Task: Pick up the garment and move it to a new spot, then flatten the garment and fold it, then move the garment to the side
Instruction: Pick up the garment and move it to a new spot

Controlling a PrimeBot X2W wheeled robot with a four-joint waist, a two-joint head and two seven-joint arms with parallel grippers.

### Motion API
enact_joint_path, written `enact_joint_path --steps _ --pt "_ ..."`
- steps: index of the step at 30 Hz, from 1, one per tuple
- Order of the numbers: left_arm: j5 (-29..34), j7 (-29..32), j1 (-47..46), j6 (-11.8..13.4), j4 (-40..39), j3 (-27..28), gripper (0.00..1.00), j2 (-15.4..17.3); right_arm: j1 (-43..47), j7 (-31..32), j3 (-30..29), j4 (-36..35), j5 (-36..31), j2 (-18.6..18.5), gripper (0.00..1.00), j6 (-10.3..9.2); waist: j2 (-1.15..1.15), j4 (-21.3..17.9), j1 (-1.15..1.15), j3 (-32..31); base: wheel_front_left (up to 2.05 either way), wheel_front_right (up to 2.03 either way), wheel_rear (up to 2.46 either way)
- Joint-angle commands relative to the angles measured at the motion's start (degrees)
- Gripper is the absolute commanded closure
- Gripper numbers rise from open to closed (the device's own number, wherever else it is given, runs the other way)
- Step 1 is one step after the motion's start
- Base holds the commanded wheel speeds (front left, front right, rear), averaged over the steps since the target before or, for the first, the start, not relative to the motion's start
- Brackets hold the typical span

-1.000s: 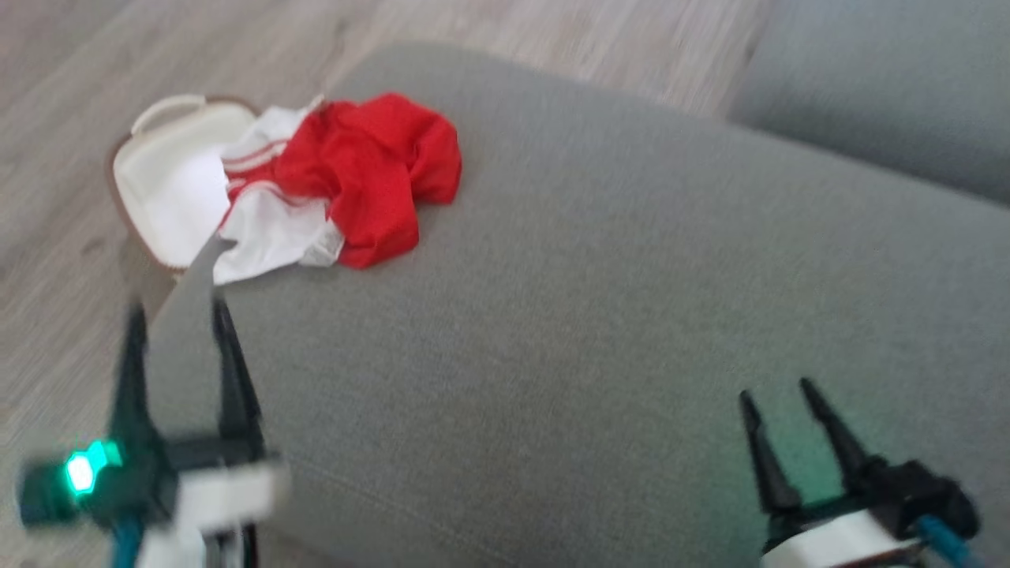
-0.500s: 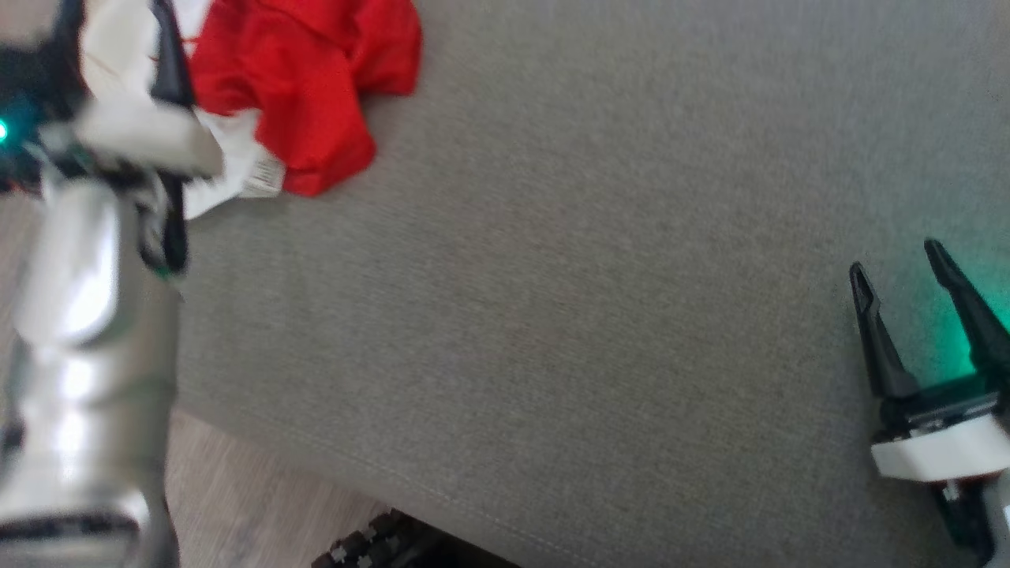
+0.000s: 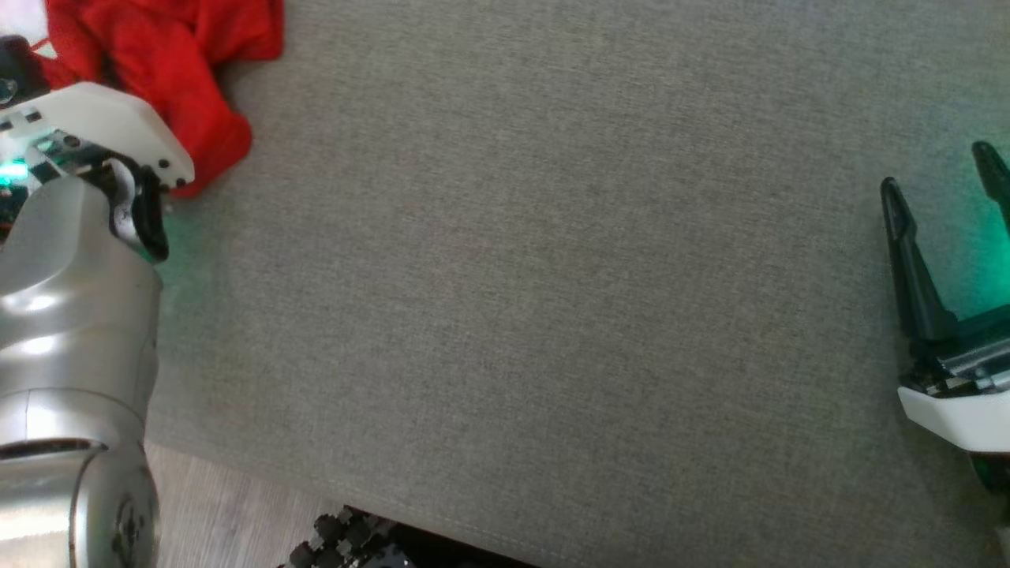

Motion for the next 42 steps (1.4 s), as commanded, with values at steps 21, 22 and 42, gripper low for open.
enact_joint_path --steps 21,22,42 --pt "10.9 -15.3 -4.0 -7.2 -19.9 -12.9 1.00 11.0 3.0 -0.8 4.8 11.8 1.8 16.3 0.00 -0.05 0.00 -16.0 -0.01 -30.8 0.00 0.00 0.00" --pt "10.7 -14.4 -3.6 -7.5 -21.6 -13.3 1.00 10.8 3.6 -0.8 4.9 11.8 1.9 16.8 0.00 -0.05 0.00 -17.5 -0.01 -32.0 0.00 0.00 0.00" --pt "7.7 -5.7 25.5 -9.4 -48.4 -34.2 1.00 -1.7 3.6 -0.8 6.1 10.4 3.1 19.7 0.00 -0.05 0.00 -37.3 -0.01 -26.3 0.00 0.00 0.00"
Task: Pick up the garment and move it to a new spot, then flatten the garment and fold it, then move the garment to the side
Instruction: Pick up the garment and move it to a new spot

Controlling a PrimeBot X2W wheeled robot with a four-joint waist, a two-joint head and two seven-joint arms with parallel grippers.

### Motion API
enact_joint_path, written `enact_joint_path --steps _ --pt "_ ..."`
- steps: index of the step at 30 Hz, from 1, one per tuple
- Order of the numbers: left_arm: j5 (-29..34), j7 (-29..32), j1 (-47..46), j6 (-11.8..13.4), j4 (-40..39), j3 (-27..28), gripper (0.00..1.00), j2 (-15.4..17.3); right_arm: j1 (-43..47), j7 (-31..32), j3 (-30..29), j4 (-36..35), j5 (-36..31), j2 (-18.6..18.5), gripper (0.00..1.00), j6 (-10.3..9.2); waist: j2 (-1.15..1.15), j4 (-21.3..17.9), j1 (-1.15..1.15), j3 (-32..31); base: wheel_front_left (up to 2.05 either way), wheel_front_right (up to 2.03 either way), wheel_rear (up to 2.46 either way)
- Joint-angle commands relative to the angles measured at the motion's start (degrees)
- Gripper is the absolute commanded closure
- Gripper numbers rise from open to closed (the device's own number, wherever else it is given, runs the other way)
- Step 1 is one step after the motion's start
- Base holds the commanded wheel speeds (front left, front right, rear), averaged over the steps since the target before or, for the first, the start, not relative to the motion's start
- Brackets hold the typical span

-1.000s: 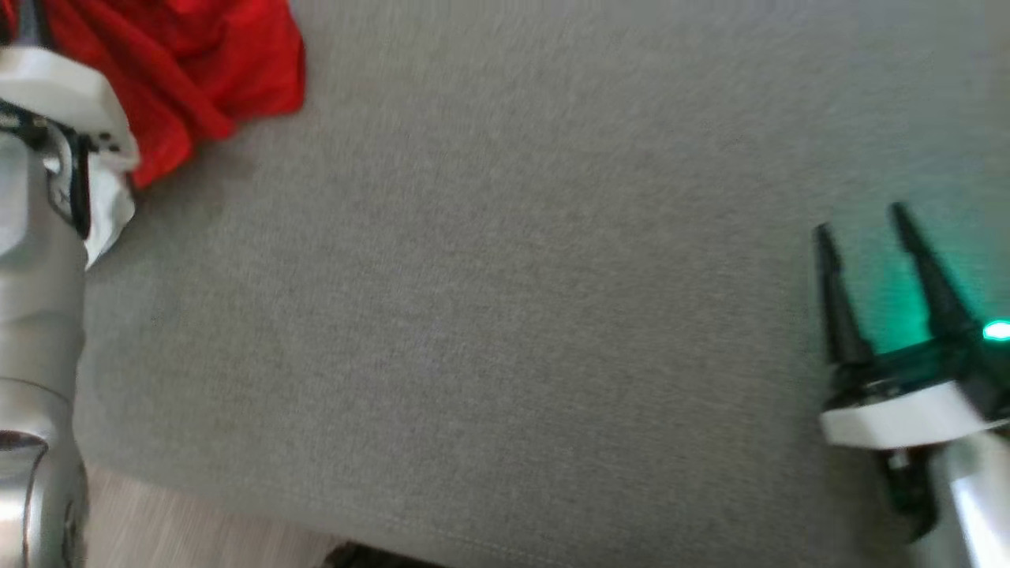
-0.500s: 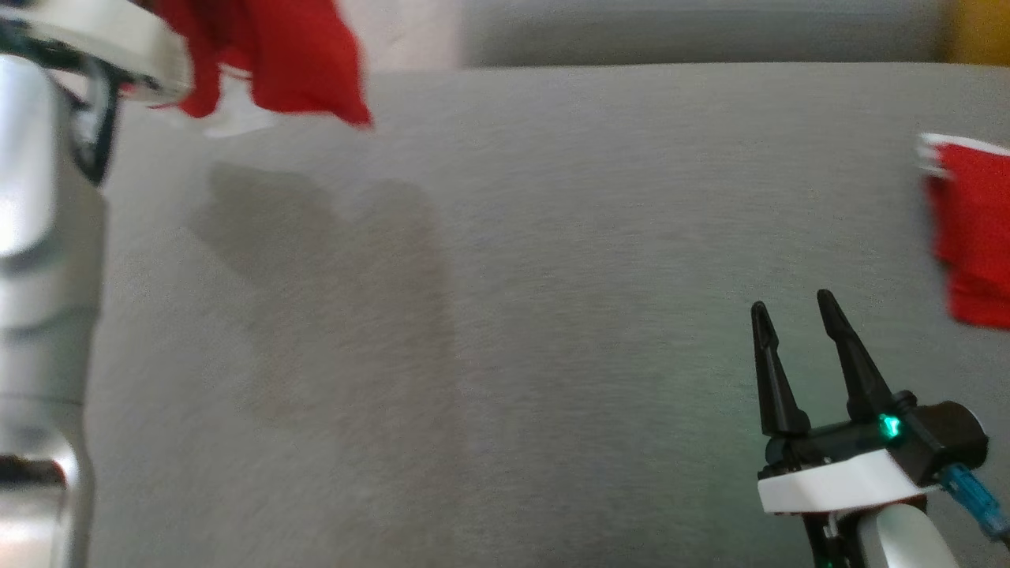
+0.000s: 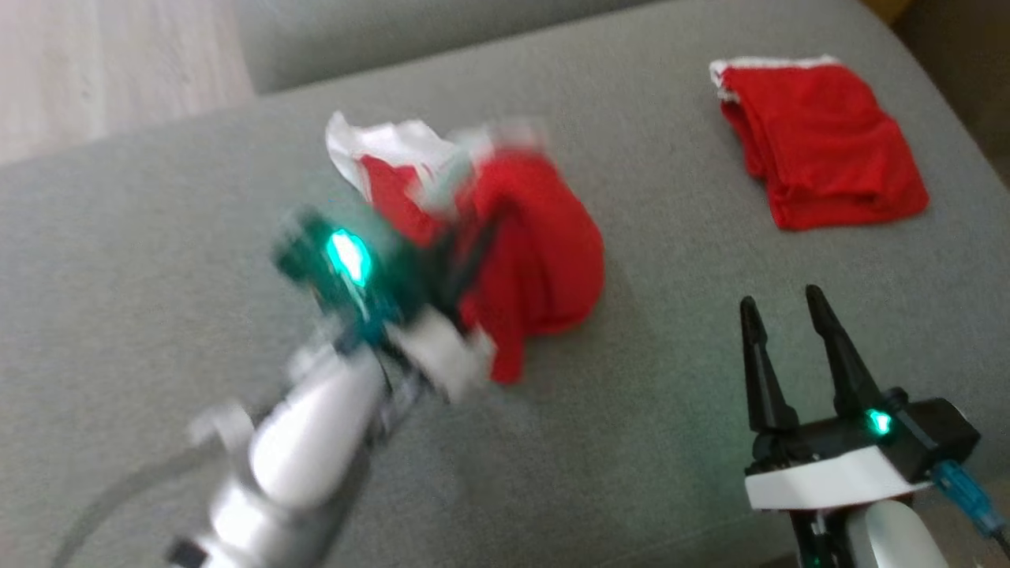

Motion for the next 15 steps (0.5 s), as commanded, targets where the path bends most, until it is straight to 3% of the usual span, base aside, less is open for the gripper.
enact_joint_path --steps 1,6,7,8,11,15 --pt "0.1 -3.0 0.5 -0.1 0.2 0.2 1.00 0.0 -2.8 -0.3 1.6 -1.6 0.6 0.3 0.00 -0.04 0.00 -2.6 0.00 3.2 0.00 0.00 0.00" --pt "-0.8 -9.2 5.4 -0.2 9.6 -4.5 1.00 -3.1 -4.0 -0.3 2.5 -0.6 0.7 0.4 0.00 -0.04 0.00 -3.1 0.00 4.3 0.00 0.00 0.00" --pt "-1.0 -10.0 5.7 0.0 11.1 -5.1 0.27 -3.6 -4.2 -0.3 2.7 -0.4 0.7 0.4 0.00 -0.04 0.00 -2.8 0.00 4.2 0.00 0.00 0.00" --pt "-1.3 -10.9 5.9 0.7 12.1 -5.2 0.00 -4.1 -4.2 -0.3 2.8 -0.2 0.7 0.4 0.00 -0.04 0.00 -2.5 0.00 3.9 0.00 0.00 0.00" --pt "-2.6 -11.9 6.7 1.8 13.3 -5.3 0.00 -4.7 -4.1 -0.3 2.9 0.4 0.7 0.4 0.00 -0.04 0.00 -1.7 0.00 3.0 0.00 0.00 0.00" --pt "-5.5 -12.6 9.3 5.6 9.8 -4.2 0.00 -5.2 -3.0 -0.3 3.1 1.6 0.5 0.4 0.00 -0.04 0.00 0.8 0.00 0.0 0.00 0.00 0.00"
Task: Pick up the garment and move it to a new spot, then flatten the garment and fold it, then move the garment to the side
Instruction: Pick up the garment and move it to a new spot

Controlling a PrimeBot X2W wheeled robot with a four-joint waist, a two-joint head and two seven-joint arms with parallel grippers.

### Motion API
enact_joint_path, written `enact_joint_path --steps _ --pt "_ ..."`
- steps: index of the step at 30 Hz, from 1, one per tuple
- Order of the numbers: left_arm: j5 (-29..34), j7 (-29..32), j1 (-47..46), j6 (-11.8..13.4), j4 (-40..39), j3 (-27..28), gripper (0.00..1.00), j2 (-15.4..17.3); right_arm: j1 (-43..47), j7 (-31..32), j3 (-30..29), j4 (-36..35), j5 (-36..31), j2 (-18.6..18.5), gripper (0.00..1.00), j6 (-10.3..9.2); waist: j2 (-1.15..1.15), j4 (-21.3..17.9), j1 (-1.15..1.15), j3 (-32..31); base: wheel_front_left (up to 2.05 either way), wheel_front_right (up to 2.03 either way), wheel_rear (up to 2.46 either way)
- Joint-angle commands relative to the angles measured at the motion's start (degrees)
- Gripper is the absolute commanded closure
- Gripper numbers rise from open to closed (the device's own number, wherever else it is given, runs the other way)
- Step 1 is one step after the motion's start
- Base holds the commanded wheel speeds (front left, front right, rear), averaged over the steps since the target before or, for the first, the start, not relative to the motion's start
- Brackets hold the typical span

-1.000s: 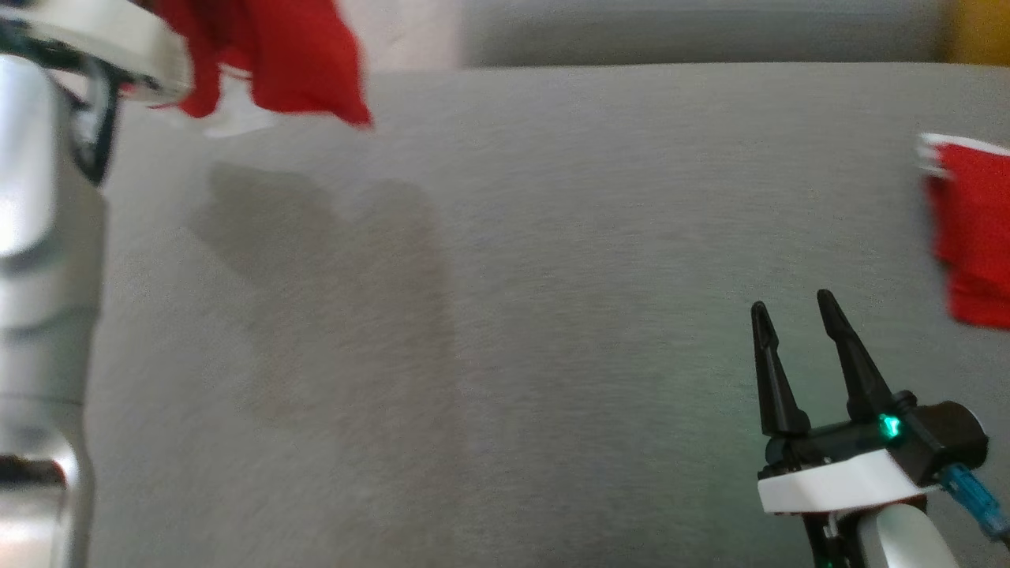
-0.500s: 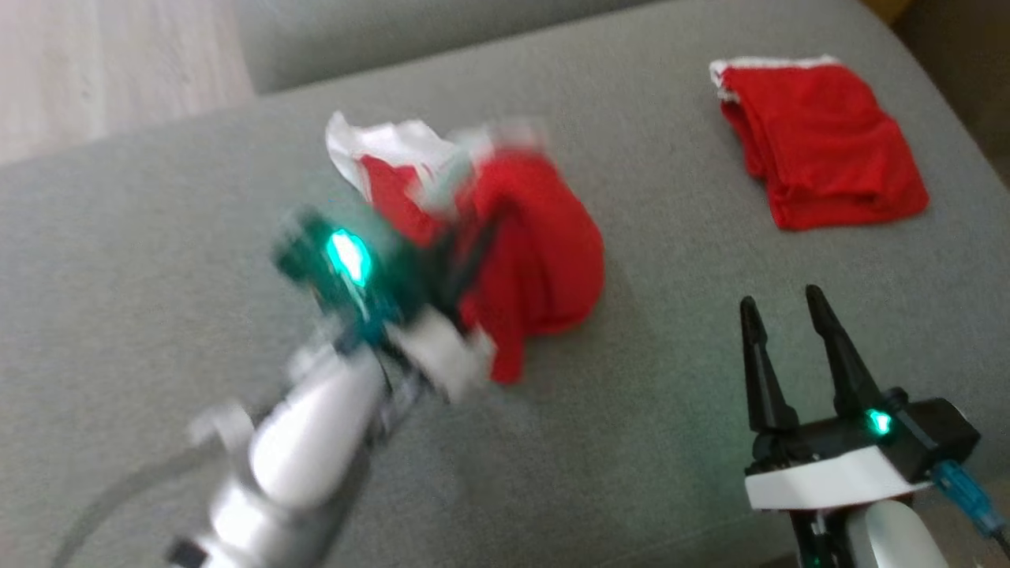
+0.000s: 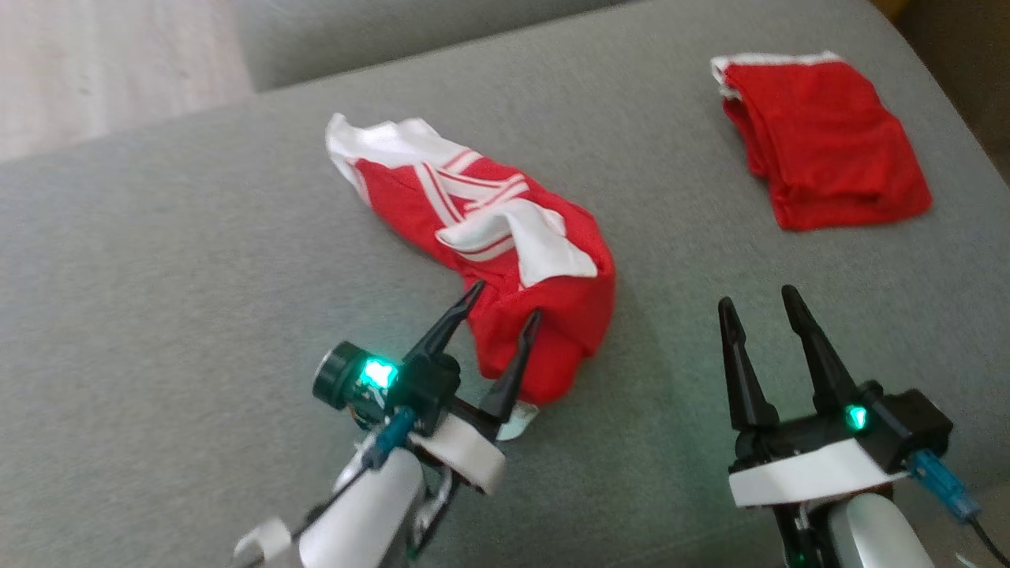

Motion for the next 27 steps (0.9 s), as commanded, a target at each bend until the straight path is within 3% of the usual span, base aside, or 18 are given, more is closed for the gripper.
enact_joint_path --steps 1,6,15,27 --pt "-0.2 -0.7 -0.1 0.7 -3.1 1.9 0.00 -0.2 -0.3 -0.3 1.2 -1.5 0.0 -0.1 0.00 -0.04 0.00 2.2 0.00 -2.4 0.00 0.00 0.00" --pt "0.7 -0.7 9.4 6.0 -15.1 7.0 0.00 -0.1 2.7 -0.3 -0.7 0.0 -0.5 -0.1 0.00 -0.04 0.00 7.8 0.00 -8.3 0.00 0.00 0.00" --pt "4.5 -0.7 23.1 11.1 -29.2 18.3 0.00 1.6 6.2 -0.3 -4.1 0.7 -1.0 -0.1 0.00 -0.04 0.00 14.8 0.00 -12.4 0.00 0.00 0.00" --pt "7.1 -0.7 34.8 10.7 -34.3 24.8 0.00 1.3 10.3 -0.3 -5.5 1.4 -0.4 -0.1 0.00 -0.04 0.00 19.6 0.00 -13.6 0.00 0.00 0.00"
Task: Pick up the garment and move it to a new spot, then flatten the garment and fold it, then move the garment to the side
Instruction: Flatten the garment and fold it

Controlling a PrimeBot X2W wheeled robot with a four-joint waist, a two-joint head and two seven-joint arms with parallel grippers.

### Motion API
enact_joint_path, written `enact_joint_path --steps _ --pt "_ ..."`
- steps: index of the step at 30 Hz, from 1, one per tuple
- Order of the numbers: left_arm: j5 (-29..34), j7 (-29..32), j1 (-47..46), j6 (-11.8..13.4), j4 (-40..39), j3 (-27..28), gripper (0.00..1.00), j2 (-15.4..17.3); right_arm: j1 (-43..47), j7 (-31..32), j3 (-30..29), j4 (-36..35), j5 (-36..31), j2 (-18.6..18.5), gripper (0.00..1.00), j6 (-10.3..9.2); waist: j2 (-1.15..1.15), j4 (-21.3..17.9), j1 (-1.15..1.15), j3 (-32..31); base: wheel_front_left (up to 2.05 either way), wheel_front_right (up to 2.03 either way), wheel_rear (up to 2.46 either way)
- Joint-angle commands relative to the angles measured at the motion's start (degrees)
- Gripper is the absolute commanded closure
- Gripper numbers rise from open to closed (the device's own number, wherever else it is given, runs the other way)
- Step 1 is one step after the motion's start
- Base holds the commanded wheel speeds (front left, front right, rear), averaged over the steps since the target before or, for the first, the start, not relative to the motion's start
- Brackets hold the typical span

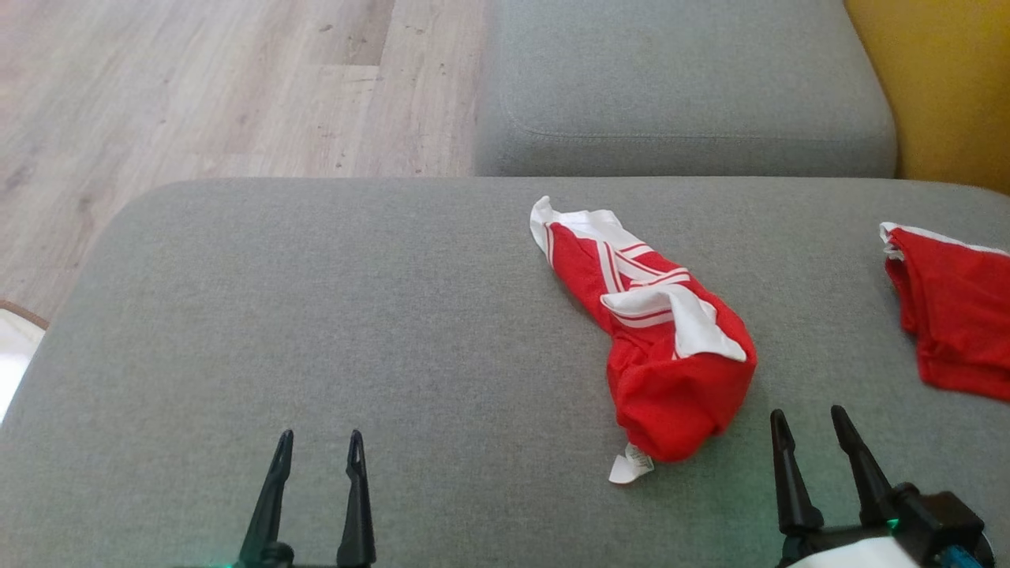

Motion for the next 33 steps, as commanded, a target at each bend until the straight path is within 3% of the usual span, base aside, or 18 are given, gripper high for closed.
enact_joint_path --steps 1,33 --pt "1.1 -0.3 -2.3 -0.6 -2.4 2.2 0.00 -0.7 -1.6 -0.3 1.1 -1.4 0.2 -0.3 0.00 -0.04 0.00 0.3 0.00 -0.1 0.00 0.00 0.00" --pt "3.2 -0.3 -2.6 -3.1 -0.4 3.5 0.00 -1.9 -2.0 -0.3 1.4 -0.9 -0.2 -0.3 0.00 -0.04 0.00 0.3 0.00 0.0 0.00 0.00 0.00"
